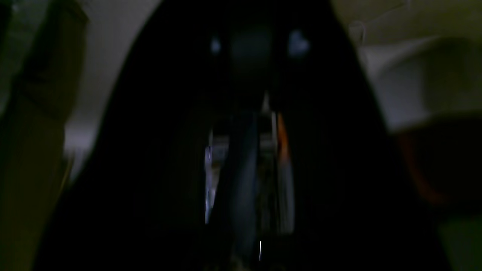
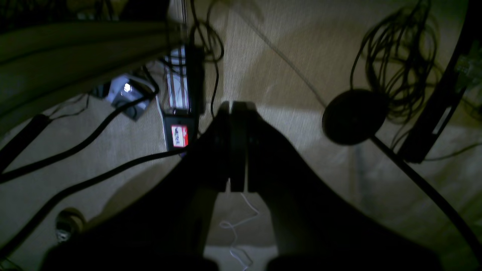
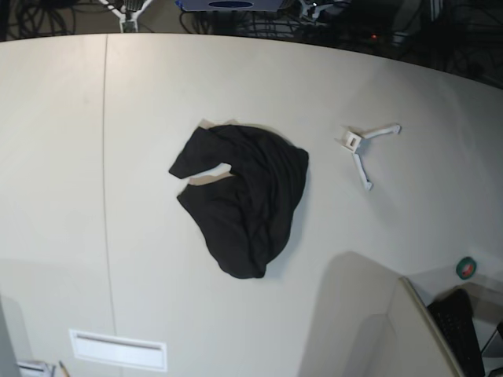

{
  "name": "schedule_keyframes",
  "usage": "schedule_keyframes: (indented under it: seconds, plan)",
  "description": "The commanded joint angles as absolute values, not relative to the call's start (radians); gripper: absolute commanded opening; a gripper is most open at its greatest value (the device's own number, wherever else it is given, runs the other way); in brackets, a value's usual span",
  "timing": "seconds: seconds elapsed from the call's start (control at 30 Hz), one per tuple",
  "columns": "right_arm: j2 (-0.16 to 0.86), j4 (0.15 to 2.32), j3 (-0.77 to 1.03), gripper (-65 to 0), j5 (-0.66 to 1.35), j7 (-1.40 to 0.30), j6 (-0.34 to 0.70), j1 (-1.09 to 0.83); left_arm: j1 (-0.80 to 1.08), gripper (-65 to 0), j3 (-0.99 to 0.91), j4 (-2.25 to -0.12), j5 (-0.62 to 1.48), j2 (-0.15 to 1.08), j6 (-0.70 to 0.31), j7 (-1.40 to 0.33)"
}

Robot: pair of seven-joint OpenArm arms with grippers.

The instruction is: Layout the t-shirt on the table in an organized manner, then fold the t-shirt properly

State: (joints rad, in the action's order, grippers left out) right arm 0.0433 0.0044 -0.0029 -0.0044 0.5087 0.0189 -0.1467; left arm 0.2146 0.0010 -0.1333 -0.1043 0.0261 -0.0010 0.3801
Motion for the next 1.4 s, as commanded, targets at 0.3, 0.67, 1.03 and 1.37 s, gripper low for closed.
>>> schedule_keyframes:
  seconds: [0.3, 0.67, 1.03, 1.37]
  plan:
    - [0.084, 0.000, 0.002, -62.6, -0.001, 0.697, 0.116, -0.294, 0.340, -64.8, 0.010, -0.131, -0.117, 0.042, -0.002, 0.588]
    - [0.111, 0.000, 0.002, -53.9, 0.001, 0.874, 0.120, -0.440, 0.467, -64.7, 0.012, -0.131, -0.117, 0.050, -0.004, 0.835]
    - [0.145, 0.000, 0.002, -53.9, -0.001, 1.115, 0.120, -0.564, 0.579, -64.7, 0.007, -0.131, -0.116, 0.099, -0.004, 1.058]
    - [0.254, 0.000, 0.085, -53.9, 0.035, 1.142, 0.119, -0.591, 0.608, -64.7, -0.065, -0.156, -0.061, 0.163, 0.001, 1.110]
